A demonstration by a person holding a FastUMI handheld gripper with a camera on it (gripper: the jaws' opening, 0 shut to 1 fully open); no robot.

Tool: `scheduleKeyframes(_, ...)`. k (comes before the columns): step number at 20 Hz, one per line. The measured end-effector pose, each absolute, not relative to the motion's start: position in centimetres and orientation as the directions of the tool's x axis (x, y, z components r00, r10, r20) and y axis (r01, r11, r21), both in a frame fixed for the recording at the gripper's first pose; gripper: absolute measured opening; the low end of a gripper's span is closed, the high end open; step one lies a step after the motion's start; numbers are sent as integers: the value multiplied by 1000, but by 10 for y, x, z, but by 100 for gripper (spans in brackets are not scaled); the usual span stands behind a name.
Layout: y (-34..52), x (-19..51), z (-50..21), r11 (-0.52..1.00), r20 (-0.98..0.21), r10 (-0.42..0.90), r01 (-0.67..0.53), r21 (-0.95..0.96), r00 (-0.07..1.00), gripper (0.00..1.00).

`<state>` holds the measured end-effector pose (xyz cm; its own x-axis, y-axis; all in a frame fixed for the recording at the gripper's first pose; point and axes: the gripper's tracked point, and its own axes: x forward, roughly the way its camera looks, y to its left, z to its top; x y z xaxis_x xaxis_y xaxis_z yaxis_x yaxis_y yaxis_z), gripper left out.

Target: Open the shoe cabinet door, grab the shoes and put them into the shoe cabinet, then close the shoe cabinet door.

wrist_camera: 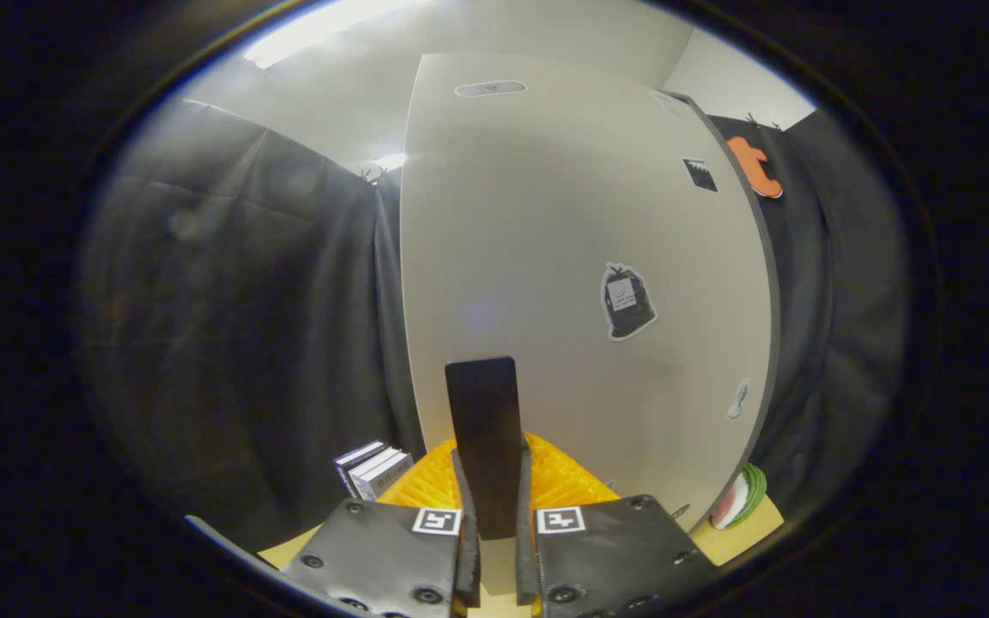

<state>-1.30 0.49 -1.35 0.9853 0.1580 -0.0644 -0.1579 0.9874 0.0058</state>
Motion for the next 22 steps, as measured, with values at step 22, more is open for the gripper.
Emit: scheduleKeyframes(22,-115,-127,10,999,-46,40,-40,5,998,16)
